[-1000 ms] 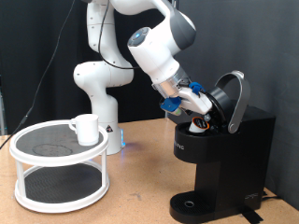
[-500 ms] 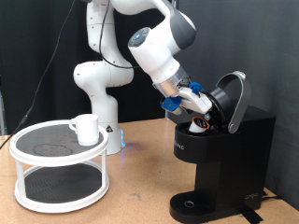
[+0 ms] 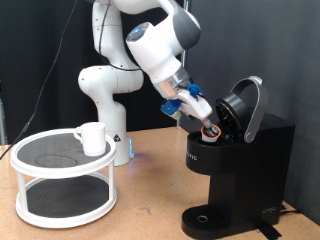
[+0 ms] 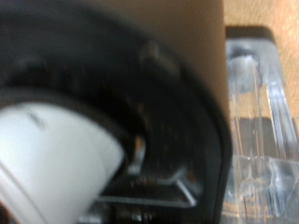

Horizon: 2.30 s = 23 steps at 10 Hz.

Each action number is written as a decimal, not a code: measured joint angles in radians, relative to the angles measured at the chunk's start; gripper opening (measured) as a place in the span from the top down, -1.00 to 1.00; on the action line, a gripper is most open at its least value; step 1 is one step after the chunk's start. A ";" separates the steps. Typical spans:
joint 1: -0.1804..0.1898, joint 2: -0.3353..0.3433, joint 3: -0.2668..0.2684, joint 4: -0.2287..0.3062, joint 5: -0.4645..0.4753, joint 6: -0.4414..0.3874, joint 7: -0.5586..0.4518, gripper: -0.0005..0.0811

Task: Make a cup of coffee with the keurig machine

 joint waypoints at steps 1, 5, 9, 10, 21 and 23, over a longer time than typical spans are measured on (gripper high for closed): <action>-0.017 -0.004 -0.003 -0.004 -0.020 -0.001 0.003 -0.81; -0.046 -0.004 -0.017 -0.009 -0.035 -0.007 -0.014 -0.81; -0.033 -0.018 -0.014 0.011 0.117 -0.008 -0.146 -0.81; -0.027 -0.021 -0.008 0.017 0.120 -0.010 -0.146 -0.81; -0.024 0.012 0.055 -0.048 0.028 0.066 -0.068 -0.81; -0.024 0.019 0.055 -0.052 0.027 0.070 -0.068 -0.81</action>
